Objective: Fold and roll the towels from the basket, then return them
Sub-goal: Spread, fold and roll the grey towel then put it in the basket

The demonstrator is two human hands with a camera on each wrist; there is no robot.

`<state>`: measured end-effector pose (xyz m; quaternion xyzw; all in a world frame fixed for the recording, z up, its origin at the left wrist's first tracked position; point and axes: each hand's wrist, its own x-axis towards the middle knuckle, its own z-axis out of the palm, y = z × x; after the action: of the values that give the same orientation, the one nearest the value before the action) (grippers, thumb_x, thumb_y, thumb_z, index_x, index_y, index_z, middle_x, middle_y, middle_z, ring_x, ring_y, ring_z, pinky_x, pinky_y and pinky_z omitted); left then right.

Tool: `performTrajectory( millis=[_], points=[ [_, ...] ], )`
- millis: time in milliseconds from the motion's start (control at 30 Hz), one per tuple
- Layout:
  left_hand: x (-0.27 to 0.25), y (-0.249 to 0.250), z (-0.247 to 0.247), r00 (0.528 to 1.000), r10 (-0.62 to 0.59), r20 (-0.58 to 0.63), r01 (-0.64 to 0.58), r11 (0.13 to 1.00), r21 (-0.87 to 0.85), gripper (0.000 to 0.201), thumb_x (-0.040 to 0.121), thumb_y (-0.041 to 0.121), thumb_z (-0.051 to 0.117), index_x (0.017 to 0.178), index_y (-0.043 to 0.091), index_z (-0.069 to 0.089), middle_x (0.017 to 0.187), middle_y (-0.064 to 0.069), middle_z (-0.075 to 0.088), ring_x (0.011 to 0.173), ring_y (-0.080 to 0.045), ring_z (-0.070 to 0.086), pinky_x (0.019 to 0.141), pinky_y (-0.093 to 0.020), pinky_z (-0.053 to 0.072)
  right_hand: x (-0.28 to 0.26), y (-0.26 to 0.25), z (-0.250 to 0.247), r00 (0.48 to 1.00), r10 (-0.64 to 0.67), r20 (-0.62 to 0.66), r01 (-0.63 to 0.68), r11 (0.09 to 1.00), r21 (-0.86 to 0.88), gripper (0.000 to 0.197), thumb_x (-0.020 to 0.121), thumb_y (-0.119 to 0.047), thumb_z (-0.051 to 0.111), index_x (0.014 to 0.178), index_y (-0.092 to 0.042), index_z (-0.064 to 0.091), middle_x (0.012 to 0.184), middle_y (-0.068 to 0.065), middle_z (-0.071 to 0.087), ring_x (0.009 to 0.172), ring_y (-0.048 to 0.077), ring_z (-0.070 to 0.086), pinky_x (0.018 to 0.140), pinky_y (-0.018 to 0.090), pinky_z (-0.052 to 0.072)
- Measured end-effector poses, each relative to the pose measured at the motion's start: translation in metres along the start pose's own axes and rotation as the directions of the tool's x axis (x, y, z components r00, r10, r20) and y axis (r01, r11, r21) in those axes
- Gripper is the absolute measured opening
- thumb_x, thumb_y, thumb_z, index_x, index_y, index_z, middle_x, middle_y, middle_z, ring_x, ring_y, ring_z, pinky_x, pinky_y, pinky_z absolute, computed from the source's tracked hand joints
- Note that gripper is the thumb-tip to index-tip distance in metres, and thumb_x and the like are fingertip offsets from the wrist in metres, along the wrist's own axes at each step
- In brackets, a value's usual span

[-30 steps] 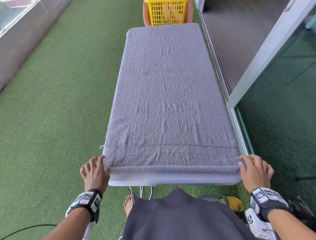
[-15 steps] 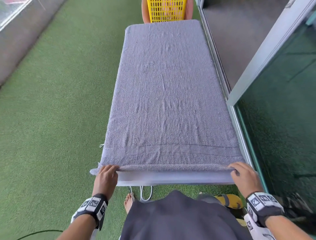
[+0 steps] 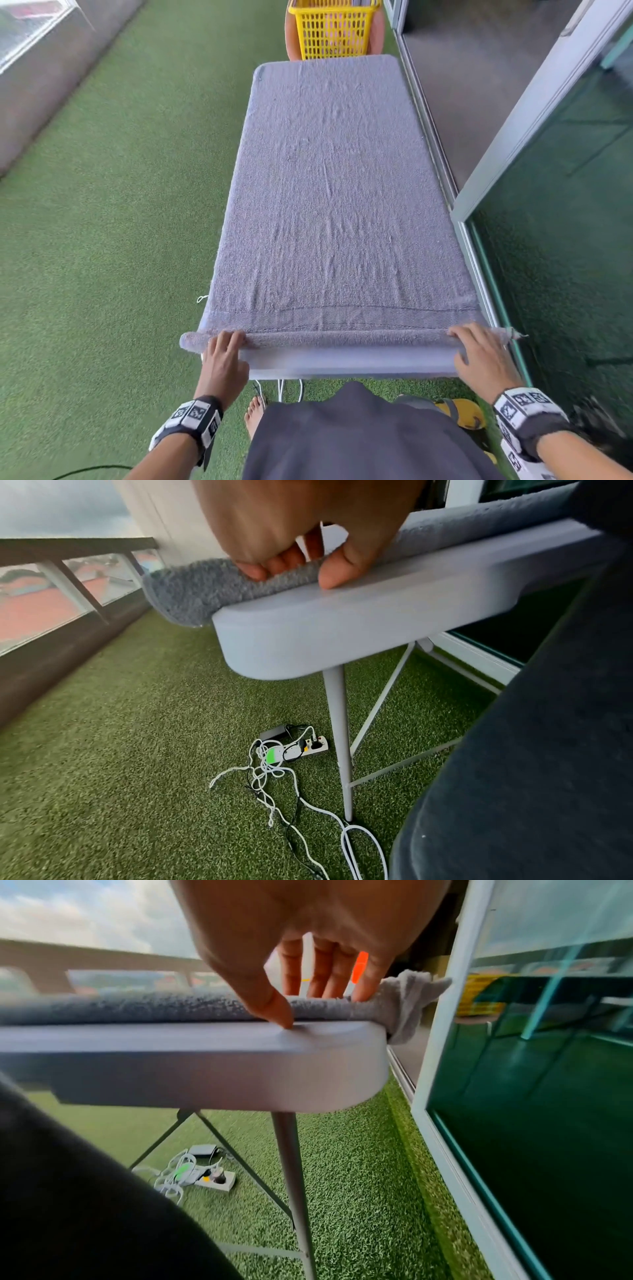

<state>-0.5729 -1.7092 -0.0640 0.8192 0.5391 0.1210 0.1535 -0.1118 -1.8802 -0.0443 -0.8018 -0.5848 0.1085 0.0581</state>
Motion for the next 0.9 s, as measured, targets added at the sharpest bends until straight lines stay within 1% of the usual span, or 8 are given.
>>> performTrajectory(
  millis=[100, 233, 333, 433, 533, 667, 767, 900],
  points=[
    [0.002, -0.01, 0.002, 0.999, 0.007, -0.052, -0.007, 1.0, 0.008, 0.029, 0.079, 0.007, 0.058, 0.108, 0.01, 0.061, 0.102, -0.004, 0.059, 0.091, -0.02, 0.046, 0.081, -0.038, 0.047, 0.002, 0.004, 0.001, 0.998, 0.066, -0.019, -0.064, 0.994, 0.089, 0.038, 0.078, -0.002, 0.067, 0.112, -0.017, 0.063, 0.114, -0.001, 0.058, 0.105, 0.022, 0.054, 0.094, 0.043, 0.045],
    [0.01, -0.006, -0.007, 0.988, 0.068, -0.138, -0.07, 0.998, -0.007, 0.019, 0.079, 0.002, 0.055, 0.09, 0.008, 0.07, 0.09, -0.005, 0.068, 0.083, -0.025, 0.057, 0.078, -0.03, 0.043, 0.012, 0.001, -0.002, 0.986, 0.136, -0.098, -0.117, 0.977, 0.178, 0.029, 0.075, 0.01, 0.064, 0.096, -0.009, 0.074, 0.097, 0.005, 0.07, 0.089, 0.025, 0.06, 0.085, 0.038, 0.045],
    [0.017, -0.003, -0.015, 0.999, 0.033, -0.019, -0.032, 0.998, 0.058, 0.02, 0.081, 0.02, 0.043, 0.076, 0.019, 0.063, 0.074, 0.004, 0.063, 0.069, -0.02, 0.056, 0.066, -0.032, 0.04, 0.018, -0.001, -0.011, 0.993, 0.121, -0.018, -0.12, 0.991, 0.056, 0.016, 0.084, -0.006, 0.059, 0.083, -0.017, 0.072, 0.086, -0.001, 0.07, 0.08, 0.02, 0.056, 0.08, 0.036, 0.042],
    [0.026, -0.006, -0.018, 0.999, -0.038, 0.032, 0.035, 0.993, 0.111, 0.009, 0.084, 0.013, 0.057, 0.088, 0.02, 0.056, 0.081, 0.003, 0.061, 0.072, -0.015, 0.05, 0.073, -0.035, 0.042, 0.022, 0.0, -0.016, 0.984, 0.174, 0.035, -0.173, 0.984, -0.042, 0.008, 0.086, -0.014, 0.054, 0.088, -0.021, 0.056, 0.089, -0.003, 0.061, 0.078, 0.017, 0.049, 0.075, 0.033, 0.033],
    [0.031, -0.004, -0.02, 0.997, -0.065, -0.05, 0.072, 0.985, 0.156, 0.023, 0.075, 0.009, 0.064, 0.092, 0.017, 0.051, 0.084, 0.0, 0.05, 0.075, -0.015, 0.038, 0.073, -0.032, 0.037, 0.021, -0.005, -0.017, 0.987, 0.142, -0.08, -0.147, 0.988, -0.057, 0.025, 0.071, -0.004, 0.066, 0.082, -0.021, 0.052, 0.083, -0.002, 0.05, 0.075, 0.02, 0.045, 0.07, 0.034, 0.033],
    [0.024, -0.006, -0.009, 0.996, 0.086, 0.031, -0.088, 0.994, 0.07, 0.046, 0.064, -0.007, 0.071, 0.092, 0.022, 0.048, 0.084, 0.005, 0.049, 0.075, -0.013, 0.04, 0.069, -0.027, 0.034, 0.015, -0.012, -0.008, 0.994, 0.077, 0.079, -0.075, 0.997, -0.027, 0.03, 0.072, -0.01, 0.065, 0.093, -0.028, 0.053, 0.099, -0.008, 0.049, 0.091, 0.013, 0.046, 0.079, 0.035, 0.038],
    [0.026, -0.013, -0.011, 0.994, 0.105, 0.024, -0.106, 0.993, 0.053, 0.041, 0.061, -0.003, 0.076, 0.094, 0.016, 0.059, 0.09, 0.002, 0.058, 0.081, -0.017, 0.048, 0.075, -0.029, 0.038, 0.014, -0.01, -0.004, 0.993, 0.093, 0.069, -0.095, 0.995, 0.024, 0.034, 0.077, -0.012, 0.065, 0.107, -0.025, 0.057, 0.109, -0.005, 0.052, 0.098, 0.014, 0.048, 0.085, 0.034, 0.041],
    [0.028, -0.007, -0.022, 0.997, 0.072, -0.013, -0.071, 0.992, 0.105, 0.012, 0.074, 0.01, 0.059, 0.077, 0.02, 0.065, 0.074, 0.007, 0.064, 0.072, -0.018, 0.057, 0.08, -0.034, 0.033, 0.019, -0.005, -0.005, 0.994, 0.101, -0.04, -0.099, 0.994, 0.043, 0.03, 0.071, -0.005, 0.073, 0.094, -0.024, 0.069, 0.093, -0.009, 0.065, 0.086, 0.015, 0.058, 0.084, 0.04, 0.046]
  ],
)
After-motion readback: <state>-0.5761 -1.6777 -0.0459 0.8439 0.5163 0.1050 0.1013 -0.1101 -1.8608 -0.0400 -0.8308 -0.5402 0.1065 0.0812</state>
